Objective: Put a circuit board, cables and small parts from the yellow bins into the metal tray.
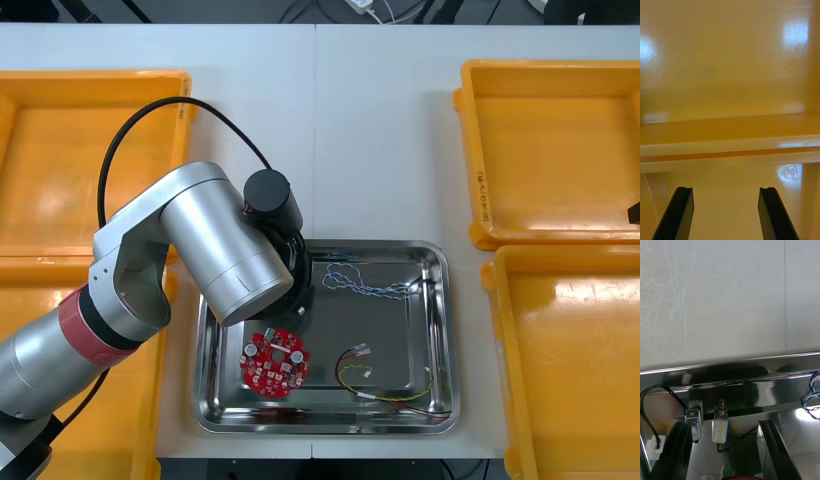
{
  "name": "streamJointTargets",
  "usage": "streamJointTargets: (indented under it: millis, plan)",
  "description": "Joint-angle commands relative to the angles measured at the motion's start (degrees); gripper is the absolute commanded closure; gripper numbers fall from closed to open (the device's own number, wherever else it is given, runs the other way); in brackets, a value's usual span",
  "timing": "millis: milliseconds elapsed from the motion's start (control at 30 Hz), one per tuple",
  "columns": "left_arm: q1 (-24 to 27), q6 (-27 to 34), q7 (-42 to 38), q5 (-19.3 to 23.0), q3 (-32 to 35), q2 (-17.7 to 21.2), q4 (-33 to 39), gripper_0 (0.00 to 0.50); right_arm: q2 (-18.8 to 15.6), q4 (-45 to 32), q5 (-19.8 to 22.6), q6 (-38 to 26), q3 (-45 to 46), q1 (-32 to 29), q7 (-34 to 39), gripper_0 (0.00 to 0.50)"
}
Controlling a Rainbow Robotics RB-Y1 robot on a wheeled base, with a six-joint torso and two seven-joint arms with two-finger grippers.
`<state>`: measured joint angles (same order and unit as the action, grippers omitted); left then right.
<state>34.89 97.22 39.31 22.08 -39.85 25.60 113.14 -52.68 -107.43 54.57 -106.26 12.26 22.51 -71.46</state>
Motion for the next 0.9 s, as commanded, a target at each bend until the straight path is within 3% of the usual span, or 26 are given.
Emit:
streamJointTargets:
  millis: [33,300,900]
  plan:
    - [0.4,1.0,-3.8,0.4,-0.8,-0.3,1.0,0.0,-2.2,-0.5,0.4,-0.4,2.0,-0.5,2.7,0.0]
    - [1.9,6.2,-2.5,5.5,3.2,0.9,4.9,0.0,-2.2,-0.5,0.4,-0.4,2.0,-0.5,2.7,0.0]
    - [4.3,8.9,4.4,14.1,11.6,5.3,6.8,0.0,-2.2,-0.5,0.4,-0.4,2.0,-0.5,2.7,0.0]
